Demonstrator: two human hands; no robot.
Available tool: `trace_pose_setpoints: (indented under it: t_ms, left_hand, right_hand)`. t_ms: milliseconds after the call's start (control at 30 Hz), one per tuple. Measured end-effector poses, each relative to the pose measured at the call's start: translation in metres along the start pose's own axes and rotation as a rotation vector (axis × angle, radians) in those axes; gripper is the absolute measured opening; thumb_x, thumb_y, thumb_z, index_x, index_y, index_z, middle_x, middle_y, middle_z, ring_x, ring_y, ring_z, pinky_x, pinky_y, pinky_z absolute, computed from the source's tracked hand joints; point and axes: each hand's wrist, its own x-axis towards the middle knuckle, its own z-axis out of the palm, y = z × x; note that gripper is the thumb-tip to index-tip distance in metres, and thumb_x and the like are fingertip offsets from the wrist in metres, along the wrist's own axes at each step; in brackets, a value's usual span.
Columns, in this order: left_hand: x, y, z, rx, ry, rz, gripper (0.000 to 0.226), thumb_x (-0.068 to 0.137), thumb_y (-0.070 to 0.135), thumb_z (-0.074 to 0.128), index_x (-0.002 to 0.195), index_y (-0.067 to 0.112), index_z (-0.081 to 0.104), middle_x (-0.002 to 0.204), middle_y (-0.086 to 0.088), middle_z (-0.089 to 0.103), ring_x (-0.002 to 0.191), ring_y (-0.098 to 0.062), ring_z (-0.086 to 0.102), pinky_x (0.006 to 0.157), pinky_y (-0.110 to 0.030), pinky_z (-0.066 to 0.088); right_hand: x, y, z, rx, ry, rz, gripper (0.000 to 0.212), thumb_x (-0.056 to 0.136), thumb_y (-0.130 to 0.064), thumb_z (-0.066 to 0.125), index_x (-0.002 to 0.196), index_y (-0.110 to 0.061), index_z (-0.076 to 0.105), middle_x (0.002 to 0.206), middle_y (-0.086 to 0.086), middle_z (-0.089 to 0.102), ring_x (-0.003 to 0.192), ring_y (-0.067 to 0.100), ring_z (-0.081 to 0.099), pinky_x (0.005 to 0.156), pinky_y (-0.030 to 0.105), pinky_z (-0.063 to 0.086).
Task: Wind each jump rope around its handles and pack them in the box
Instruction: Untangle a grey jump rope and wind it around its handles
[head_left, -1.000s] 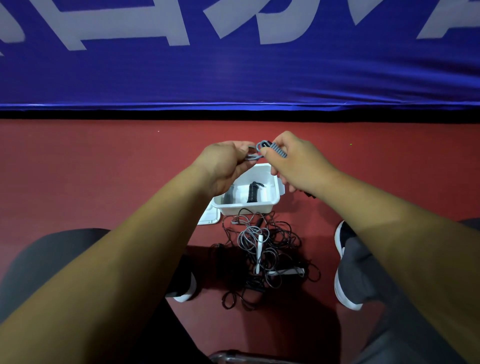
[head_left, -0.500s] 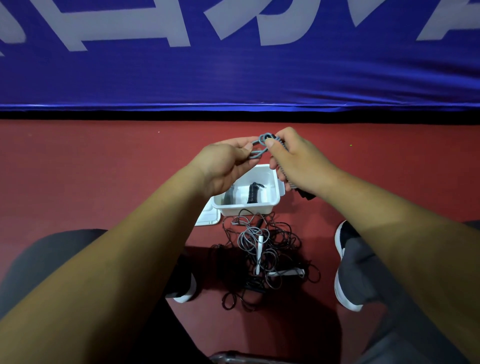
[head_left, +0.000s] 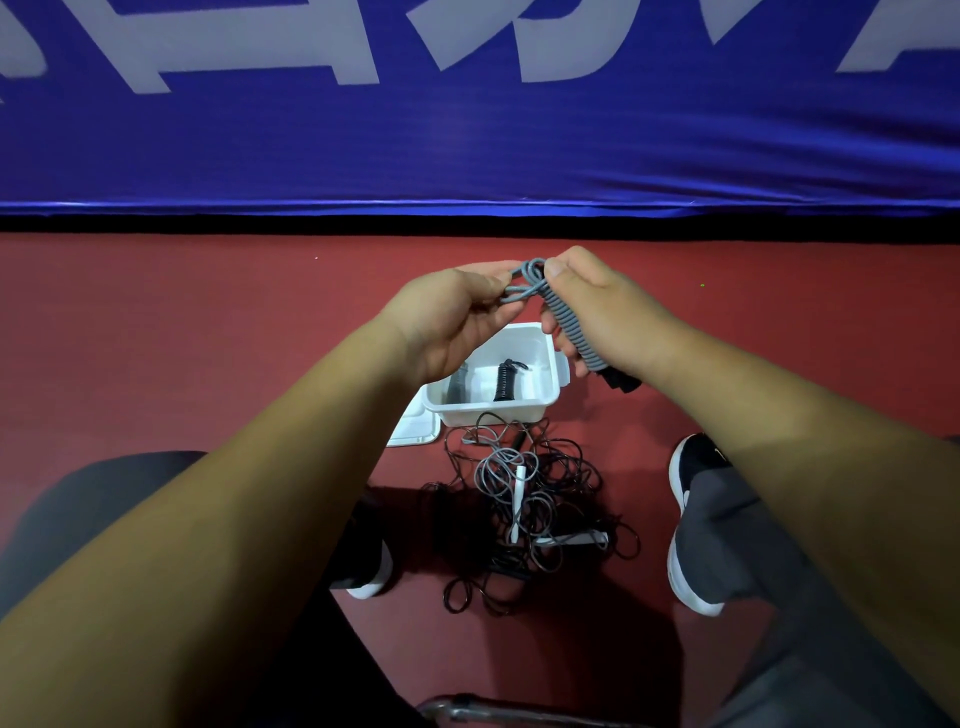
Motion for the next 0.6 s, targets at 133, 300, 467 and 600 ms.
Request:
trace_pose_setpoints:
  t_ms: [133, 300, 467, 600]
  left_hand:
    - [0.001, -0.003, -0.001, -0.041, -0.026, 0.058, 0.034, 0.104, -0.011, 0.040, 0.116, -0.003, 0.071, 0.109, -0.015, 0.077, 0.100, -0.017, 0.075, 0.082, -0.019, 0.059]
    - [0.001, -0.013, 0.002, -0.035, 0.027, 0.093, 0.029, 0.104, -0.008, 0.050, 0.124, -0.003, 0.071, 0.115, -0.016, 0.076, 0.105, -0.019, 0.074, 0.085, -0.021, 0.060]
    - [0.001, -0.012, 0.002, 0.054, 0.089, 0.081, 0.026, 0.102, -0.005, 0.057, 0.120, 0.003, 0.075, 0.104, -0.010, 0.078, 0.091, -0.014, 0.075, 0.079, -0.021, 0.060]
    - [0.002, -0.010, 0.006, -0.096, 0.085, 0.058, 0.028, 0.103, -0.007, 0.052, 0.127, -0.004, 0.067, 0.103, -0.014, 0.076, 0.084, -0.015, 0.076, 0.072, -0.019, 0.059]
  right_hand:
    - [0.002, -0.002, 0.001, 0.059, -0.036, 0.048, 0.023, 0.112, -0.043, 0.044, 0.112, -0.023, 0.056, 0.085, 0.007, 0.065, 0.064, 0.025, 0.056, 0.057, 0.042, 0.051]
    - [0.002, -0.002, 0.001, 0.039, -0.025, 0.071, 0.024, 0.112, -0.042, 0.044, 0.114, -0.020, 0.055, 0.083, 0.005, 0.065, 0.065, 0.024, 0.056, 0.056, 0.037, 0.049]
    - [-0.001, -0.001, 0.004, 0.034, -0.010, 0.077, 0.031, 0.113, -0.042, 0.044, 0.120, -0.014, 0.053, 0.087, 0.005, 0.064, 0.067, 0.023, 0.057, 0.058, 0.038, 0.049]
    - [-0.001, -0.007, 0.003, 0.031, -0.009, 0.058, 0.033, 0.113, -0.045, 0.043, 0.124, -0.015, 0.051, 0.091, 0.005, 0.064, 0.067, 0.021, 0.059, 0.058, 0.038, 0.053]
